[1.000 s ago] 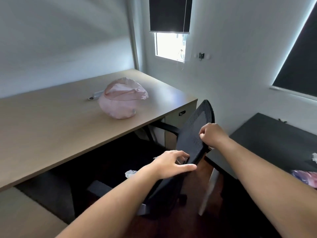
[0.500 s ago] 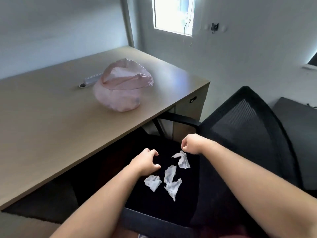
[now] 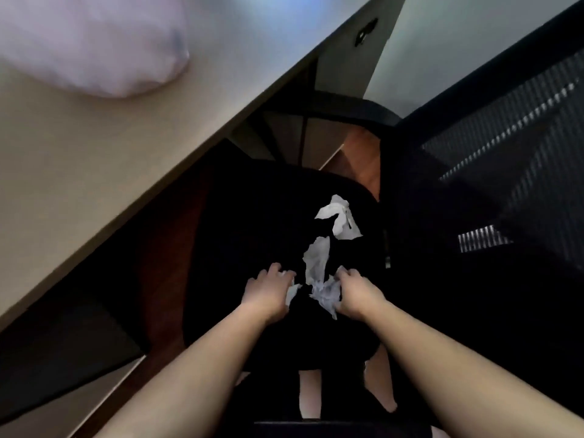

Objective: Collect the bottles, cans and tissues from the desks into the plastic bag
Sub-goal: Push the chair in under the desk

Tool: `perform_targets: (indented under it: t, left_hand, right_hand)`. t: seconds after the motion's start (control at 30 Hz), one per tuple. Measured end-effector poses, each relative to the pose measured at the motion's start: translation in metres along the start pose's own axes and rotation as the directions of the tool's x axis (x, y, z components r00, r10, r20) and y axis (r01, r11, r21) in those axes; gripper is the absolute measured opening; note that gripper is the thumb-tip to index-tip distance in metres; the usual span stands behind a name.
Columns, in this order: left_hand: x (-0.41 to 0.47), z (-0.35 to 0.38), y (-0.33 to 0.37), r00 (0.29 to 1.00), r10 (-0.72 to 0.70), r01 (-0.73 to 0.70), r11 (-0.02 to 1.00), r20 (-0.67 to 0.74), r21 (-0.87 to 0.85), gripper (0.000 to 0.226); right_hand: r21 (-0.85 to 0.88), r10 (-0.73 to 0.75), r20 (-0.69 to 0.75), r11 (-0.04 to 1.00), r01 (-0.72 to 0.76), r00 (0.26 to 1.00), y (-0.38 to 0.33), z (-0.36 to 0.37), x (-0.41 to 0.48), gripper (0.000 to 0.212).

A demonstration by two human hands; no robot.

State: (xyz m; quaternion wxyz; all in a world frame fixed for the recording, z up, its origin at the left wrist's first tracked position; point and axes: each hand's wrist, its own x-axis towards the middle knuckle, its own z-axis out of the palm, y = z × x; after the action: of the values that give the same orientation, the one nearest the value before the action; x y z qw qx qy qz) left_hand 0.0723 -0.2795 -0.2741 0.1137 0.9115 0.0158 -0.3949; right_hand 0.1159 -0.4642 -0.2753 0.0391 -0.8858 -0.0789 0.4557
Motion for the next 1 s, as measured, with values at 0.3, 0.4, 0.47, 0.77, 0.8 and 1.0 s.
perform_targets:
  t: [0.3,0.4,0.47,0.77,0.8,1.0]
  left_hand:
    - [0.043,0.04,-0.01,0.985,-0.037,-0.005,0.97,-0.169,-0.244,0.013]
    - [0.041,0.028,-0.014,0.986,-0.042,-0.01,0.954,-0.164,-0.3,0.005]
    - [0.037,0.013,-0.012,0.987,-0.012,-0.037,0.952,-0.158,-0.304,0.01]
    - [0.051,-0.038,0.02,0.986,0.157,-0.163,0.97,-0.047,-0.182,0.044]
    - [0.057,-0.035,0.023,0.989,0.145,-0.144,0.966,-0.012,-0.215,0.047]
    - [0.084,0.003,0.031,0.986,0.106,-0.04,0.901,0.131,-0.431,0.06]
  right_hand:
    - [-0.104,-0.042,0.013,0.994,0.043,0.999,-0.004,0.032,0.056,0.027]
    - [-0.093,0.034,0.093,0.995,-0.025,0.995,0.0,0.016,0.057,0.025]
    - [-0.102,0.08,0.085,0.992,-0.071,0.993,0.003,0.0,0.054,0.027]
    - [-0.066,0.085,-0.214,0.993,-0.101,0.973,0.01,-0.087,0.063,0.036]
    - [-0.046,0.057,-0.252,0.996,-0.071,0.966,0.012,-0.09,0.07,0.041]
    - [0.169,0.023,-0.204,0.986,0.012,0.979,0.02,-0.075,0.135,0.05]
